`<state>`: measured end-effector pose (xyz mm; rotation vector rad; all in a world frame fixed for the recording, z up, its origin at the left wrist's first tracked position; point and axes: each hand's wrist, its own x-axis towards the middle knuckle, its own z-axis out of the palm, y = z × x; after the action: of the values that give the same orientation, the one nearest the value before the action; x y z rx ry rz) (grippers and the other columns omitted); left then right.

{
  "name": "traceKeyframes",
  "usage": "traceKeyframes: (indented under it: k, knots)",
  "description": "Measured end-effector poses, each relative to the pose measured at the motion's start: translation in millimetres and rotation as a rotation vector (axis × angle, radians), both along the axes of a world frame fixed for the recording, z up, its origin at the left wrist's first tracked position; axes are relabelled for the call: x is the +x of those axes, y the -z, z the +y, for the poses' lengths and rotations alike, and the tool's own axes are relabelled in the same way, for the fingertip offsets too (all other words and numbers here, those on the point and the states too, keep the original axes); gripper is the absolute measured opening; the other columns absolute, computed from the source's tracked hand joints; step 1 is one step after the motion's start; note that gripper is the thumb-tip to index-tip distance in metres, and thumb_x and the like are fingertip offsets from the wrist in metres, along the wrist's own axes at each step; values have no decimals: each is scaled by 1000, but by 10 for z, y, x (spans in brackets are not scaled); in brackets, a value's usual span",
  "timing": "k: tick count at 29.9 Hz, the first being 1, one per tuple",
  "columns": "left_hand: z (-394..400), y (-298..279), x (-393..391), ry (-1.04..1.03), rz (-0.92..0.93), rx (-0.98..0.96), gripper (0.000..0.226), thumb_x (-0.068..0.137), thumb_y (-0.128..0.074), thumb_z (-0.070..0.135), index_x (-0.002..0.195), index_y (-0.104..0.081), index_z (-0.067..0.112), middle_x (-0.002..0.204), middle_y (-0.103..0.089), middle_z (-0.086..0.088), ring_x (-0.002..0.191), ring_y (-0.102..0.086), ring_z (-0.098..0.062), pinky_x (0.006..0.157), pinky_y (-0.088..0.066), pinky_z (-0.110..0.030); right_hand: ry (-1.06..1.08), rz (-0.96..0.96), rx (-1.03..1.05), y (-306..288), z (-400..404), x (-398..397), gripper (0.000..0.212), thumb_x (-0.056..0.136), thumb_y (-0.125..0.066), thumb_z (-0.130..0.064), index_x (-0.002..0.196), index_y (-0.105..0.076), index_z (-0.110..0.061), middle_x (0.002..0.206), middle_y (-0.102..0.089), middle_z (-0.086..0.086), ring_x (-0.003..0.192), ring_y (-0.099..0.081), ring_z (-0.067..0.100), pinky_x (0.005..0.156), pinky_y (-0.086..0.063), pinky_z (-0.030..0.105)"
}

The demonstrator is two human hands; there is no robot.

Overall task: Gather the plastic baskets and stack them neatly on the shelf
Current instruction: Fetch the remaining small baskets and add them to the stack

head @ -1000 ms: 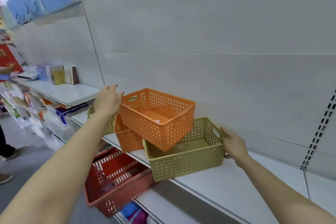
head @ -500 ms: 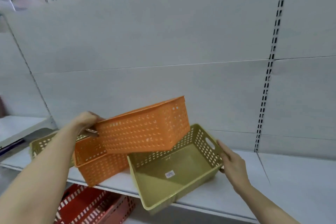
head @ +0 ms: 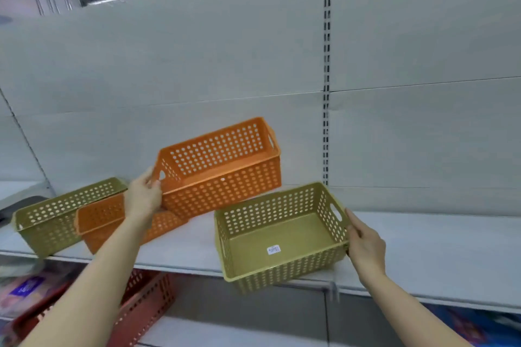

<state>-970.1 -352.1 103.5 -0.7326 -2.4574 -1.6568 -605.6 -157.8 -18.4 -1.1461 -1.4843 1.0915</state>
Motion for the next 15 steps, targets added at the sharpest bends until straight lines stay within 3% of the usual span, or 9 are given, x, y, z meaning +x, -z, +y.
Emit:
traceKeyframes:
  k: [1, 2, 4, 7, 11, 13, 15]
  knots:
    - [-6, 76, 270, -67, 89, -1, 48, 102, -53, 15, 149, -52, 23, 131, -67, -17, 109, -67, -40, 91, -56, -47, 25, 34, -19, 29, -4, 188, 44, 95, -40, -13, 127, -59, -37, 123, -63, -8, 100, -60, 14, 89, -52, 40]
    - [-9, 141, 537, -131, 146, -5, 49, 102, -50, 16, 151, -50, 25, 128, -68, -21, 114, -63, -43, 98, -49, -47, 47, 73, -36, 55, -15, 381, 44, 94, -42, -14, 125, -59, -40, 126, -63, -6, 104, -60, 16, 91, -52, 43]
    - [-3, 227, 1084, -193, 207, 40, 52, 103, -47, 15, 154, -45, 27, 126, -67, -25, 112, -61, -49, 98, -44, -48, 113, 127, -70, 90, -45, 759, 42, 94, -45, -14, 123, -60, -41, 119, -66, -7, 97, -61, 13, 91, -52, 41]
    - [29, 291, 1740, -212, 255, 124, 52, 105, -45, 13, 156, -41, 22, 138, -61, -21, 116, -60, -47, 101, -43, -46, 195, 136, -49, 30, -104, 1271, 40, 97, -44, -11, 126, -60, -33, 95, -64, -17, 74, -54, 4, 77, -46, 28]
    - [156, 319, 2303, -206, 319, 147, 51, 106, -45, 12, 156, -40, 13, 130, -64, -28, 103, -64, -52, 92, -47, -50, 277, 141, 8, -40, -104, 1828, 38, 96, -47, -11, 125, -62, -31, 102, -72, -5, 91, -62, 27, 82, -48, 37]
    - [266, 290, 2530, -163, 371, 173, 50, 106, -46, 11, 156, -41, 13, 121, -68, -29, 92, -66, -51, 85, -49, -50, 316, 149, 30, -22, -86, 2074, 38, 96, -48, -12, 124, -62, -32, 107, -72, -1, 86, -62, 26, 79, -49, 36]
    - [394, 251, 2722, -125, 399, 191, 50, 106, -46, 10, 155, -41, 14, 111, -71, -30, 82, -66, -49, 79, -49, -50, 365, 156, 52, -9, -88, 2311, 38, 95, -49, -11, 125, -62, -30, 118, -68, -3, 87, -59, 13, 80, -47, 30]
